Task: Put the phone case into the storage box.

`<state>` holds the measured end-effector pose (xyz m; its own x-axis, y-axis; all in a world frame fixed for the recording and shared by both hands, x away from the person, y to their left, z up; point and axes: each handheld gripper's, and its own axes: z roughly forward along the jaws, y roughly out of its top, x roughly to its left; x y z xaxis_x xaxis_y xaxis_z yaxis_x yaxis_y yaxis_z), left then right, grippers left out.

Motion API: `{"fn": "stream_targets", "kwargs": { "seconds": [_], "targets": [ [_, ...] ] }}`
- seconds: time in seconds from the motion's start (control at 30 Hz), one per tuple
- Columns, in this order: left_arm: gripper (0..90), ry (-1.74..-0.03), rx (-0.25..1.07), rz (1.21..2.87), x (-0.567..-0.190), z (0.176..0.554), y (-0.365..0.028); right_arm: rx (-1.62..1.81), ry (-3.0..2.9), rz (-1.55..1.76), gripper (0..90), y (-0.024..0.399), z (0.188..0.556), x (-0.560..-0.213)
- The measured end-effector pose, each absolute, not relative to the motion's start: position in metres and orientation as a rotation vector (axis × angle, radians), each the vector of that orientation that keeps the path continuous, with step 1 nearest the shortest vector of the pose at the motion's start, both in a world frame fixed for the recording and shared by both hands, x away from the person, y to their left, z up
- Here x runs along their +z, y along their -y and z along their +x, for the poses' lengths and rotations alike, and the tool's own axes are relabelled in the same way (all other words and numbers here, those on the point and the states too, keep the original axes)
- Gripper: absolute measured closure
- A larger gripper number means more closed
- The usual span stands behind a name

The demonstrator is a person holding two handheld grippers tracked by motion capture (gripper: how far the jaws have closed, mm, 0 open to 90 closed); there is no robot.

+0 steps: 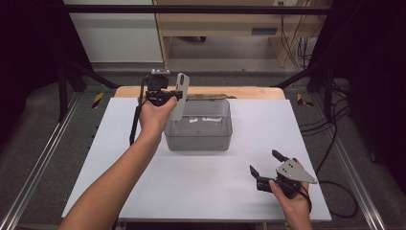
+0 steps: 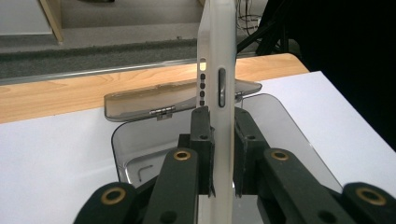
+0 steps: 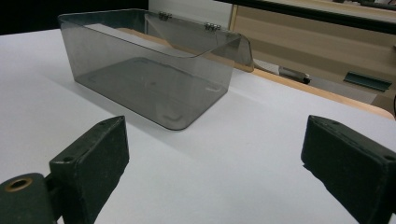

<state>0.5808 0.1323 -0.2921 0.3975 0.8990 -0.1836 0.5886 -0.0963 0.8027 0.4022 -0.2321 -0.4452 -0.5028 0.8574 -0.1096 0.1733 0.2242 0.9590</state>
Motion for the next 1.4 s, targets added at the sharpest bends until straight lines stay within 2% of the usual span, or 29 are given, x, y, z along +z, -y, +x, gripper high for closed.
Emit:
{"fn": "stream_targets", "kwargs": {
  "seconds": [1.4],
  "targets": [
    [80.6,-1.334,0.454,1.817,-0.307,0.593,-0.134,1.306,-1.852,0.936,8.0,0.231,0.402,-0.446]
  ]
}}
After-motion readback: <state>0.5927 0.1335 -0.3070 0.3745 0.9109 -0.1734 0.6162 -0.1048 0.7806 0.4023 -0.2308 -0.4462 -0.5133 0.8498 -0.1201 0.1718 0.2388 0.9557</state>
